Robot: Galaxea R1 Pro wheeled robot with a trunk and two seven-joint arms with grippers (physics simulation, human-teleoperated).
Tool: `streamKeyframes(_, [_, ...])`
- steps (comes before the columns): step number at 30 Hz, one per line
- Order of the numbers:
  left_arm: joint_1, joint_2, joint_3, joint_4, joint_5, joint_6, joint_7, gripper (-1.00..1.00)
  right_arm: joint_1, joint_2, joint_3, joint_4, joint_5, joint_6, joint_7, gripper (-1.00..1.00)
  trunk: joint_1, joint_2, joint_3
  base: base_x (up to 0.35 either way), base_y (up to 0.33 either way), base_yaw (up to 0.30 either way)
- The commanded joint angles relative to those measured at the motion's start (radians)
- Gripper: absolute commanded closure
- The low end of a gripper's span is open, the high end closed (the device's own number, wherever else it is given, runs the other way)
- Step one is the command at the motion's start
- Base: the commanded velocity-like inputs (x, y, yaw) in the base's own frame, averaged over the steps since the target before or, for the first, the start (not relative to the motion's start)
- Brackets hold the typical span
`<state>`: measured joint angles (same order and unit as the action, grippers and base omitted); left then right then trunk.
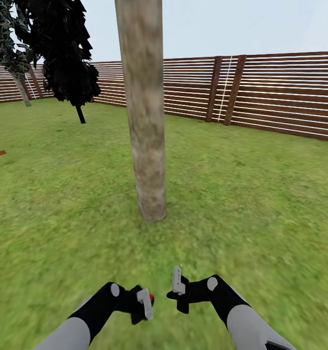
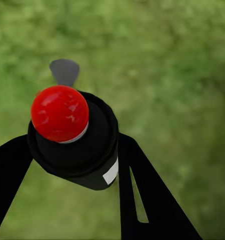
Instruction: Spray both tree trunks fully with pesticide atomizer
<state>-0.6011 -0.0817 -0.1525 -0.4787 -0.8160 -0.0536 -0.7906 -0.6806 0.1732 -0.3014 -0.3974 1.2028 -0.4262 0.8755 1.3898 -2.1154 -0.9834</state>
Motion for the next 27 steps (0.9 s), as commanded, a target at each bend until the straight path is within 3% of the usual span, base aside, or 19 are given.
streamKeyframes(1, [0.0,-0.002,0.001,-0.002,-0.01,-0.005,0.001,1.0,-0.001,0.001,-0.008,-0.001,0.007,-0.003,0.005,1.0,0.0,0.0,-0.001,0.0,0.0,0.0])
streamKeyframes(6, [0.0,-0.011,0.002,-0.001,-0.009,-0.003,0.028,1.0,-0.003,0.001,-0.008,-0.001,0.007,-0.003,0.005,1.0,0.0,0.0,-0.001,0.0,0.0,0.0])
streamKeyframes(27, [0.001,-0.048,-0.003,0.028,-0.017,-0.006,0.025,1.0,-0.004,0.001,-0.008,-0.003,0.008,-0.003,0.005,1.0,0.0,0.0,-0.001,0.0,0.0,0.0])
